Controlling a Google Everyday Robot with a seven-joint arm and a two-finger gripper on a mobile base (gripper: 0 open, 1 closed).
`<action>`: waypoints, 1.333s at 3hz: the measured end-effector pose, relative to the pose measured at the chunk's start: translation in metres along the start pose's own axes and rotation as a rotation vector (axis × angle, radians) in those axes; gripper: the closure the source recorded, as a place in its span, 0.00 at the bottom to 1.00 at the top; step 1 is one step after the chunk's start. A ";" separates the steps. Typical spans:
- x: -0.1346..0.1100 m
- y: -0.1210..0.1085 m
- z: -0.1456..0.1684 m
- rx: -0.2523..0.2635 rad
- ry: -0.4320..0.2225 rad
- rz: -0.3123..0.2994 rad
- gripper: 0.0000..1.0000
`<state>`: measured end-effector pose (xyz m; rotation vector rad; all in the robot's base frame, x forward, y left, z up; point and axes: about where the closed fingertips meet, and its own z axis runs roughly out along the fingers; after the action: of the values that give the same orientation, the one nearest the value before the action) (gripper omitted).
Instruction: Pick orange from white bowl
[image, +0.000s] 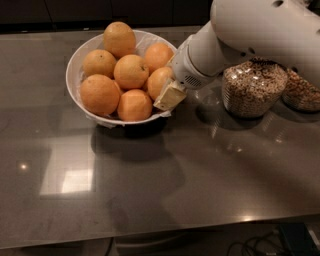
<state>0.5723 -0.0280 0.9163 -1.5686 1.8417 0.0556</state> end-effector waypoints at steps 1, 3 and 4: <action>0.000 -0.008 -0.019 0.011 -0.037 0.012 1.00; 0.002 -0.028 -0.053 -0.040 -0.196 0.027 1.00; -0.008 -0.031 -0.066 -0.086 -0.293 0.003 1.00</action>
Offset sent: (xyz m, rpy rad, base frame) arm 0.0005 -0.0319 0.0505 0.1525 -0.0123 0.0514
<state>0.5683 -0.0595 0.9821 -1.5250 1.6289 0.3514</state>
